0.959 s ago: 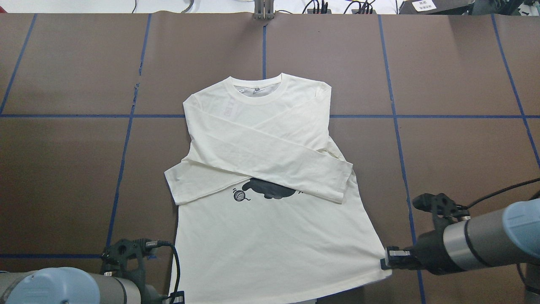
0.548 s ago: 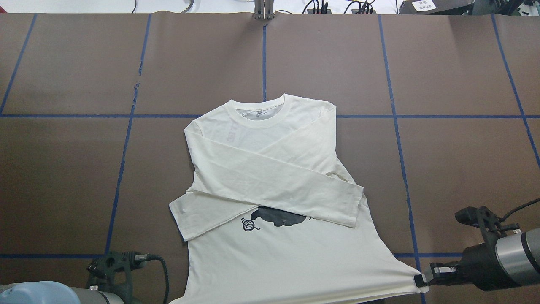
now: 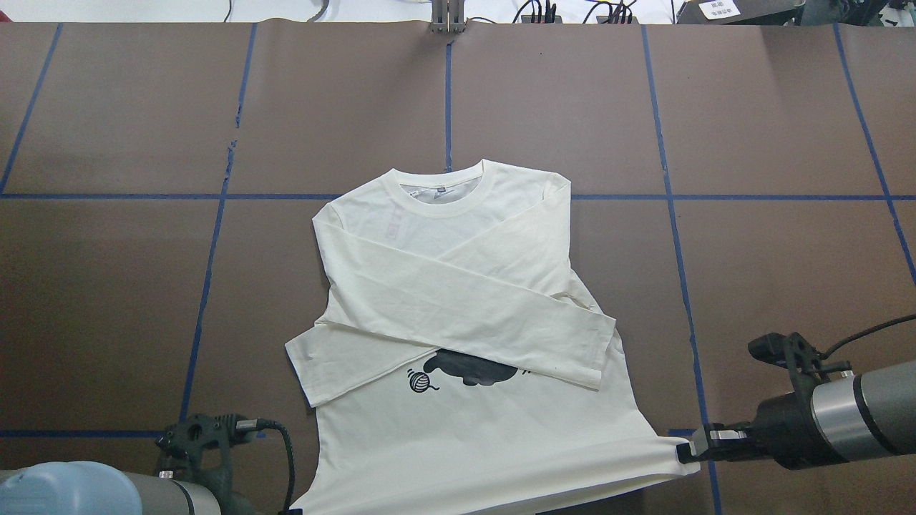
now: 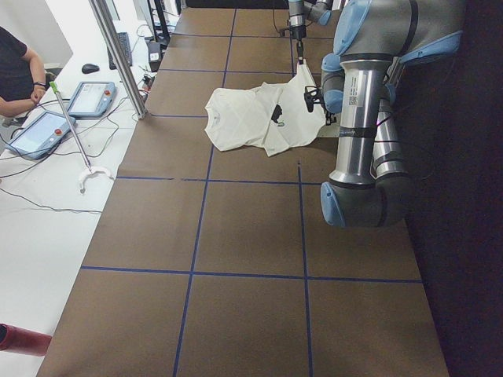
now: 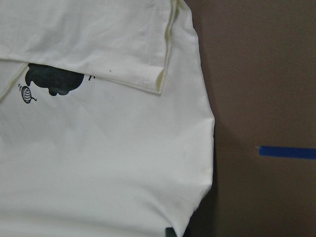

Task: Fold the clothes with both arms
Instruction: 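Lift the hem with both grippers and fold it toward the collar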

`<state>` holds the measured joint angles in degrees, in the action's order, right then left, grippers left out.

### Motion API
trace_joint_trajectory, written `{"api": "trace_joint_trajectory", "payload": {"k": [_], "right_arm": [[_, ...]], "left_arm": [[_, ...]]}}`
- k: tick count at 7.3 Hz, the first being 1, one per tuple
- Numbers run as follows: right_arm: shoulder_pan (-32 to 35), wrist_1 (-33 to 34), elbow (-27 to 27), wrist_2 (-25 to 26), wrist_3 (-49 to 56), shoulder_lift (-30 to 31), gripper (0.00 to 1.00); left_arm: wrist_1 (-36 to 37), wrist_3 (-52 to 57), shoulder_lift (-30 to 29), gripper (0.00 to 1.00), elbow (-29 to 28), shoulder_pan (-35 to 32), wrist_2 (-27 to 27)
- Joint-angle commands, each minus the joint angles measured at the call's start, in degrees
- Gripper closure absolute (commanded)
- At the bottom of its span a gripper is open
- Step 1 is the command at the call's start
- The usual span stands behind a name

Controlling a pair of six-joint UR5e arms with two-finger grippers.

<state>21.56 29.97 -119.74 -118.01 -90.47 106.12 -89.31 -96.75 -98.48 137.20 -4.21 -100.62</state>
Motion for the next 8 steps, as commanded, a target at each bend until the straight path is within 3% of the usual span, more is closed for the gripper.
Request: {"api": "trace_joint_trajectory", "payload": {"k": [1, 4, 6, 8], "right_arm": [[5.13, 0.0, 3.53, -0.72, 0.03, -6.33, 1.0], [18.29, 0.62, 15.28, -7.47, 0.21, -21.86, 1.0], [23.85, 0.36, 24.51, -7.93, 2.05, -30.32, 1.0], [27.29, 0.44, 34.62, -7.93, 2.32, -37.54, 1.0]], "left_arm": [[0.1, 3.32, -1.45, 1.0, -0.26, -8.49, -4.92], [0.28, 10.33, -6.87, 1.0, -6.38, -21.14, -9.23], [0.19, 13.59, -13.54, 1.0, -15.59, -30.72, -13.53], [0.01, 20.17, -14.28, 1.0, -22.12, -35.06, -13.37]]}}
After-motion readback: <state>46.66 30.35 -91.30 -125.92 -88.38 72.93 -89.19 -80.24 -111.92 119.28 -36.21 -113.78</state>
